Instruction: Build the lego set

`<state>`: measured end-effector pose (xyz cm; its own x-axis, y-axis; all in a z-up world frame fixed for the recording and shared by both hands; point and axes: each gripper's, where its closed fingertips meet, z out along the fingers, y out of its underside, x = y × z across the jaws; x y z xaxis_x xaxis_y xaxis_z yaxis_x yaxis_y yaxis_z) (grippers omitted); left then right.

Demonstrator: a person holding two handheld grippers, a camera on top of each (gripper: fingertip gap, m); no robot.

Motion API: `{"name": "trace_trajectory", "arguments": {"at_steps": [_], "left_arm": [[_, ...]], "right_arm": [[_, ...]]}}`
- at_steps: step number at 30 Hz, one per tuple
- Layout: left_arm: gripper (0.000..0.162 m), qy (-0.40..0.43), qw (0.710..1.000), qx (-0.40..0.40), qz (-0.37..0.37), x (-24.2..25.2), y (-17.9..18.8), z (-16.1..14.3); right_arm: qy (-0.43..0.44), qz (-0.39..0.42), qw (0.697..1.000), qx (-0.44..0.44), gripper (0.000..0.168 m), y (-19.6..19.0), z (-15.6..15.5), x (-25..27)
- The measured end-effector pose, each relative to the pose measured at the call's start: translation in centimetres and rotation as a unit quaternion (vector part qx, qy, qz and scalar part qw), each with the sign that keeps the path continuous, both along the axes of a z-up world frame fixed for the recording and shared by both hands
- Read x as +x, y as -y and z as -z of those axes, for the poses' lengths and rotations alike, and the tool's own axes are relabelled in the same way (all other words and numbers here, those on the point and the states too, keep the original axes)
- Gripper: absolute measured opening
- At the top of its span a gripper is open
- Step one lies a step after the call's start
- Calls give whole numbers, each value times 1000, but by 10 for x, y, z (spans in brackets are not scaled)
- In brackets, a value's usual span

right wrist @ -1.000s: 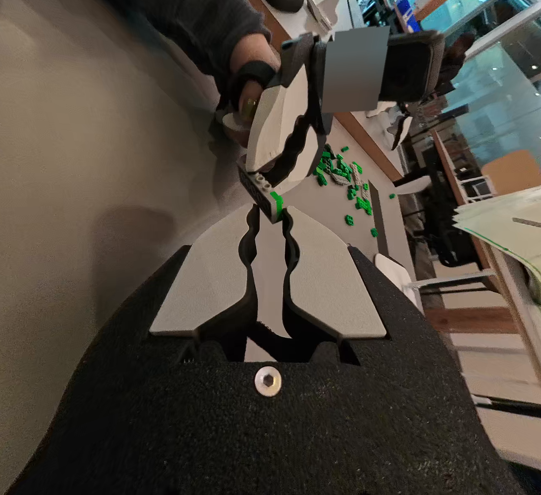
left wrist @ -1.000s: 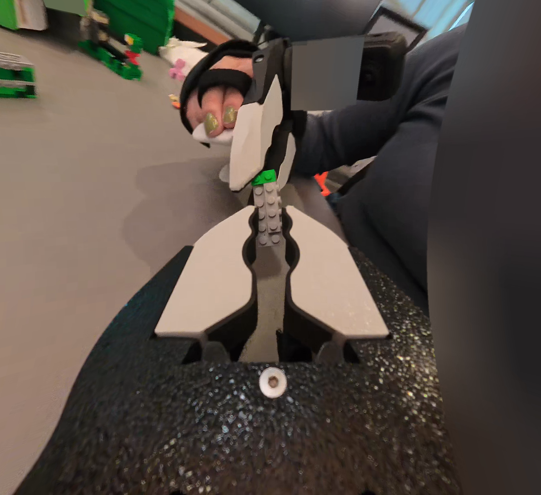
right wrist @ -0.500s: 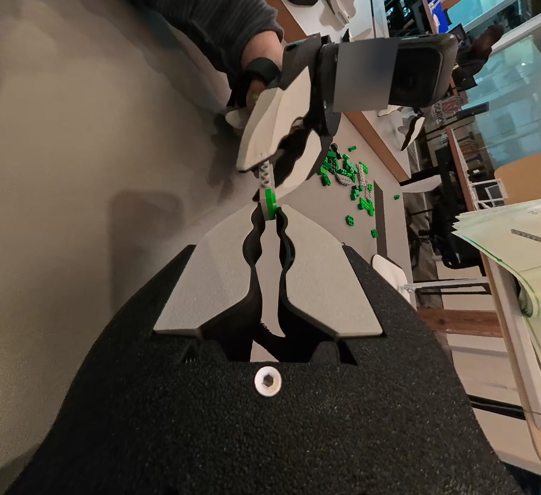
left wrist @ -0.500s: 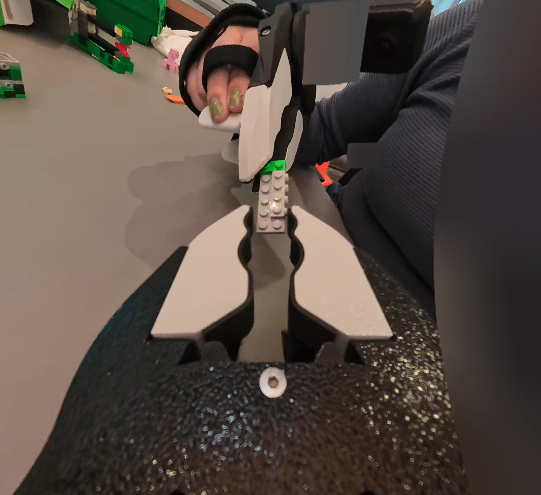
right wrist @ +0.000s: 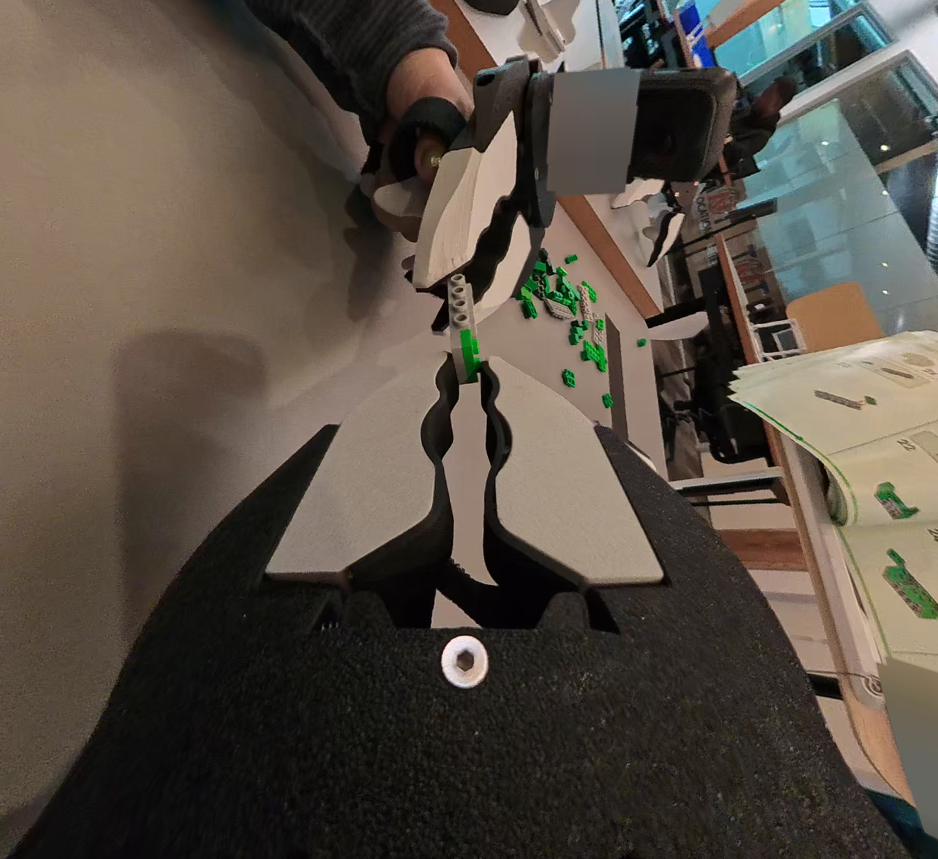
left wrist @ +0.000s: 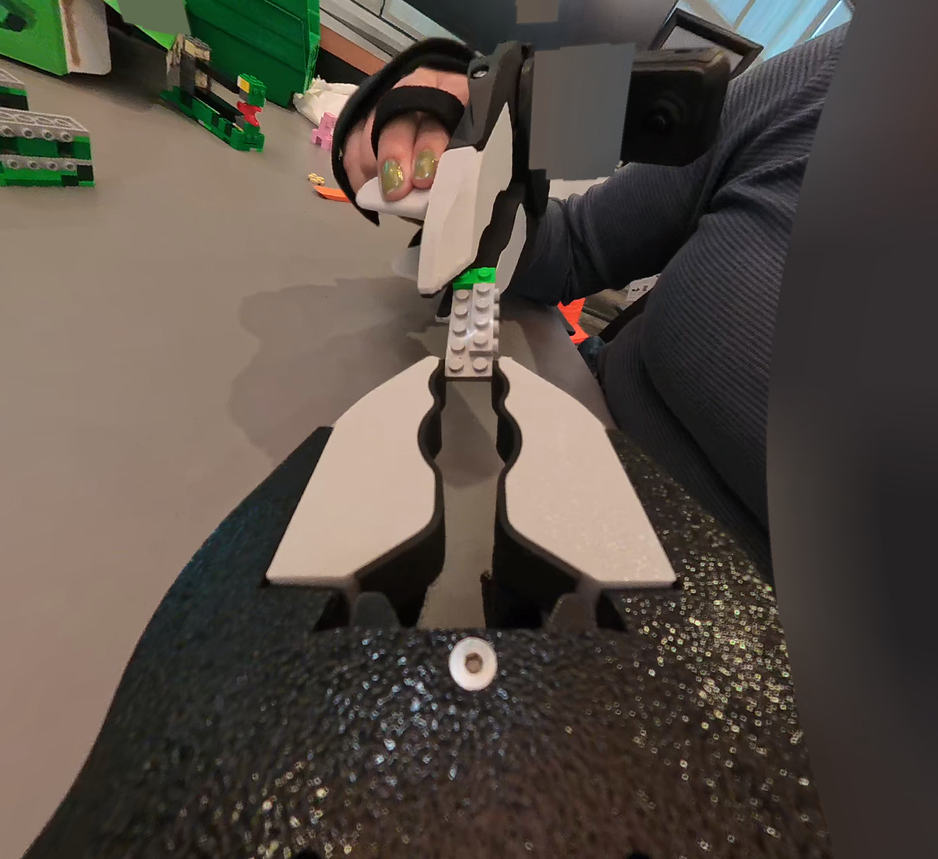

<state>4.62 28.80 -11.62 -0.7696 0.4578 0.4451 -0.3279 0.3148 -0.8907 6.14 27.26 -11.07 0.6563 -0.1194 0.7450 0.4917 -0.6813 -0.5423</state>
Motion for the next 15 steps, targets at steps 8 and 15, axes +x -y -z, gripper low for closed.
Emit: {"name": "trace_trajectory", "arguments": {"at_steps": [8,15], "left_arm": [[16,152,976,5,-154,45,-7,9],[16,251,930,24,-268,75,-19,13]], "right_arm": [[20,82,996,4,31,28,9,28],[-34,160,967,195,27,44,8,62]]}}
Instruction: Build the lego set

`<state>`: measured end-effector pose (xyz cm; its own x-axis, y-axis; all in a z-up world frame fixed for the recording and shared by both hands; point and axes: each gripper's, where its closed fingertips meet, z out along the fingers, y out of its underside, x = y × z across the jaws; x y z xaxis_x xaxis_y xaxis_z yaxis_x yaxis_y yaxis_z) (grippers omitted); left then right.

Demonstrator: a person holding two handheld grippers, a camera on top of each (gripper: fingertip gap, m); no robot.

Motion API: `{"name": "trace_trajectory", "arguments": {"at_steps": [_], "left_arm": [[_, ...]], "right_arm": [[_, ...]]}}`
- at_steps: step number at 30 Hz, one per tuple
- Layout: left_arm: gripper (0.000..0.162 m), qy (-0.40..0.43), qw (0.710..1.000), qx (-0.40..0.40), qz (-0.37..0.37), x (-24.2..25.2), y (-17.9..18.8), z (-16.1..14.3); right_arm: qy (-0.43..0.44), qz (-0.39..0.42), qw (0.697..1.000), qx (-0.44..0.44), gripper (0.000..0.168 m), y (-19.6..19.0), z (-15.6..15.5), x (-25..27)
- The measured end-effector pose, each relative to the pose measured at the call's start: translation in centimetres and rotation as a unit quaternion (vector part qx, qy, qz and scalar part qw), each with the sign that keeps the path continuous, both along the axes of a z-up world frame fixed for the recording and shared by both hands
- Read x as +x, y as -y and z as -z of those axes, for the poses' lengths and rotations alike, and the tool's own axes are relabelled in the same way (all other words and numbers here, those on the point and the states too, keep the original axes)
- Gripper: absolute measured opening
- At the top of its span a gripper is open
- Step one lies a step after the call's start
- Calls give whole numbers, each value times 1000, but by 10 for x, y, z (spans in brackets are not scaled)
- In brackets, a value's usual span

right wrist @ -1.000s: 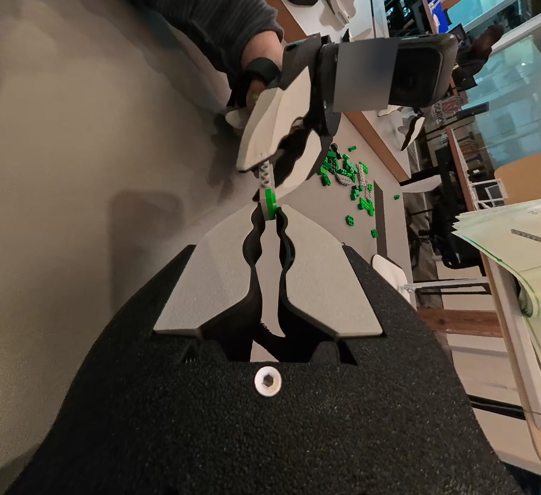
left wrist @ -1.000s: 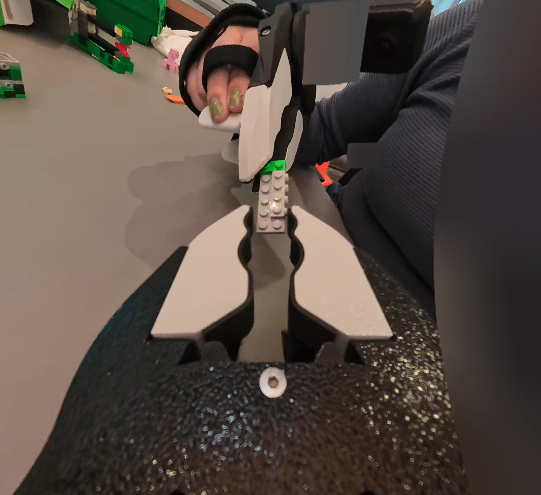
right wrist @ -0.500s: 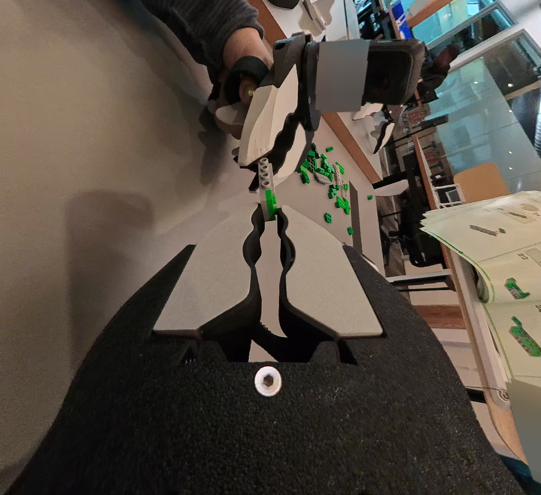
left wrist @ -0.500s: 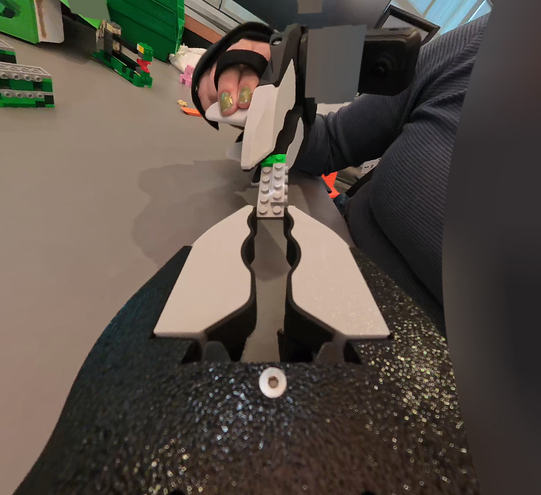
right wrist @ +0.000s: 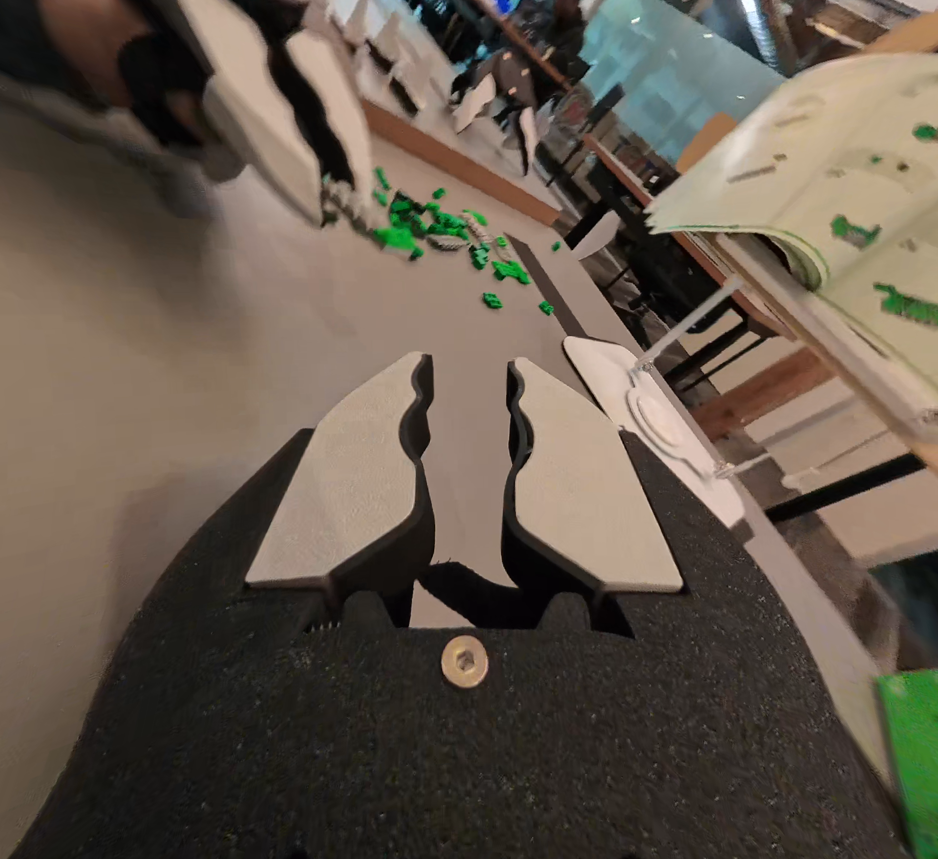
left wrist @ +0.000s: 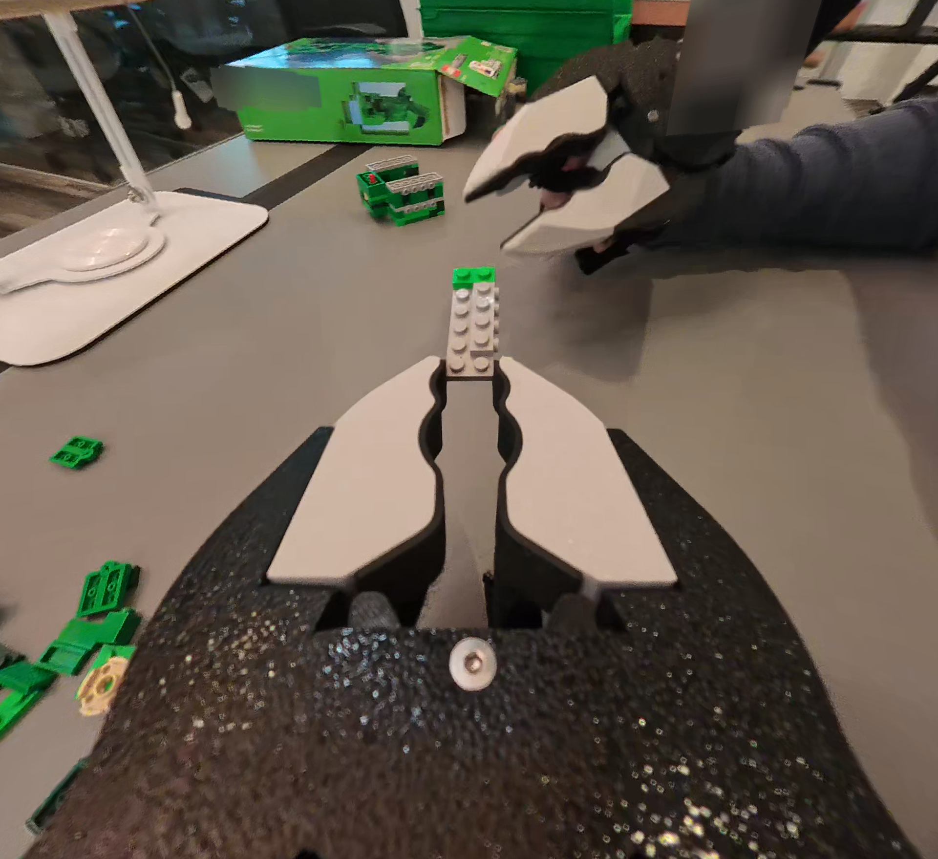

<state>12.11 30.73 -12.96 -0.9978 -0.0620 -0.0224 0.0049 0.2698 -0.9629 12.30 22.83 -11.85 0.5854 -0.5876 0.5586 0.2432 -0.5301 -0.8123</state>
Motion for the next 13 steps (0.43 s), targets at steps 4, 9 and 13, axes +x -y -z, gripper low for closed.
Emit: {"name": "trace_trajectory", "arguments": {"at_steps": [4,9,13], "left_arm": [[16,17,1000,5,14,-10,6,6],[16,52,999,9,13,-15,8,2],[16,36,999,10,8,-14,6,5]], "right_arm": [[-1,81,993,84,15,22,-7,18],[-28,136,978,156,14,44,-9,26],[-29,139,976,167,14,47,-10,27]]}}
